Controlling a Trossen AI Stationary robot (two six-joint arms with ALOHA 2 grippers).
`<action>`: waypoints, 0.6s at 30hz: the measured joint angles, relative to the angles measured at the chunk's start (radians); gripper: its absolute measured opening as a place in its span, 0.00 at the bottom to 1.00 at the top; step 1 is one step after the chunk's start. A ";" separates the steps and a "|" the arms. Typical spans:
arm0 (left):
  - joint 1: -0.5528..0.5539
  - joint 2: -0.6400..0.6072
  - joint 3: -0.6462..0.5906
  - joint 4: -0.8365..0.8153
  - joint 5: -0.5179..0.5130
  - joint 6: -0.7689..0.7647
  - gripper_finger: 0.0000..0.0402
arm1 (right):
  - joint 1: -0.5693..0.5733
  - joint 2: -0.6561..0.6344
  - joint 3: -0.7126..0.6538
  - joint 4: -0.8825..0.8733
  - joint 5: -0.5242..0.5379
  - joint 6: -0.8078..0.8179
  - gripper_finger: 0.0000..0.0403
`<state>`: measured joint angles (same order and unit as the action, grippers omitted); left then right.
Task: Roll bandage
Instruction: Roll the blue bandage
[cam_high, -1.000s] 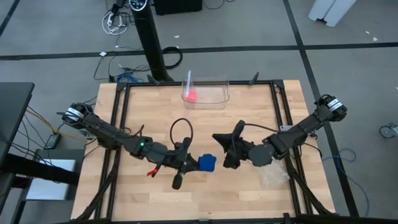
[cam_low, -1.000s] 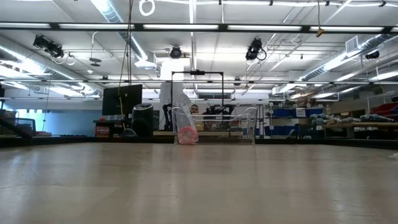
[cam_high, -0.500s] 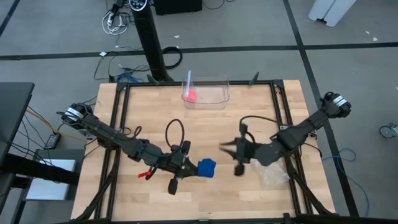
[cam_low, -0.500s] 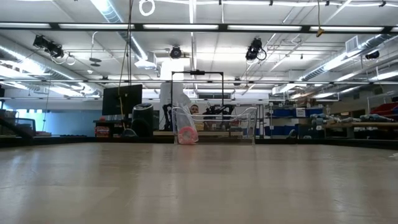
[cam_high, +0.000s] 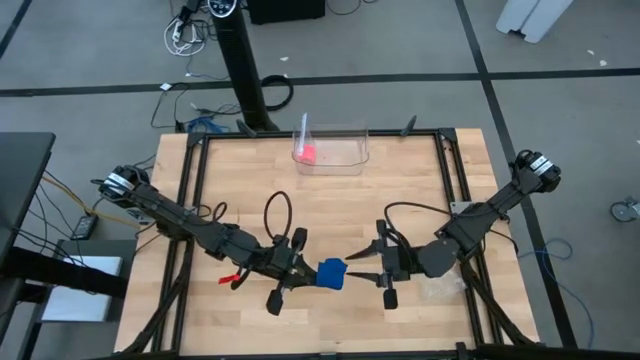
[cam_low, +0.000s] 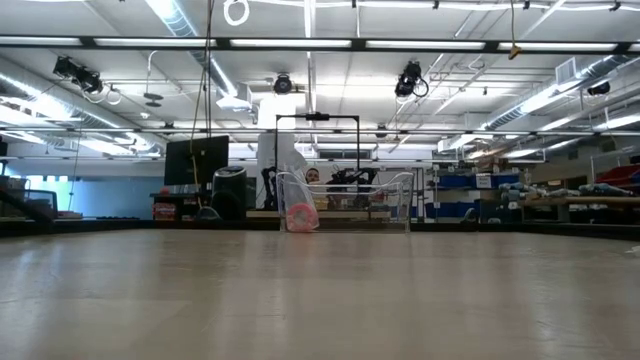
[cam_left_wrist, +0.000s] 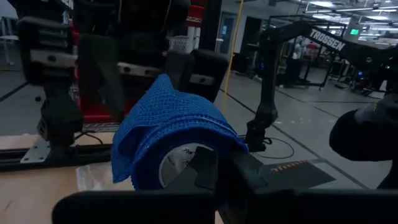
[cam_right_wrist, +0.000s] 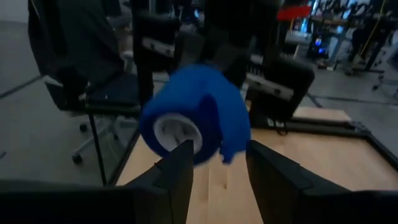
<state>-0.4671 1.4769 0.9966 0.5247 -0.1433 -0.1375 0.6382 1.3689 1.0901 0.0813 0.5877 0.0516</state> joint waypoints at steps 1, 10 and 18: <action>0.000 0.000 0.000 0.000 0.000 0.001 0.04 | 0.003 -0.001 0.000 0.010 0.006 -0.008 0.37; -0.005 0.000 0.000 0.008 -0.004 0.001 0.04 | 0.005 0.003 0.000 0.018 0.020 -0.074 0.32; -0.005 0.000 0.000 0.018 -0.002 0.003 0.04 | -0.037 0.003 0.000 0.013 0.023 -0.114 0.05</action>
<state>-0.4717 1.4769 0.9966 0.5430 -0.1456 -0.1349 0.6010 1.3724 1.0904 0.0940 0.6112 -0.0620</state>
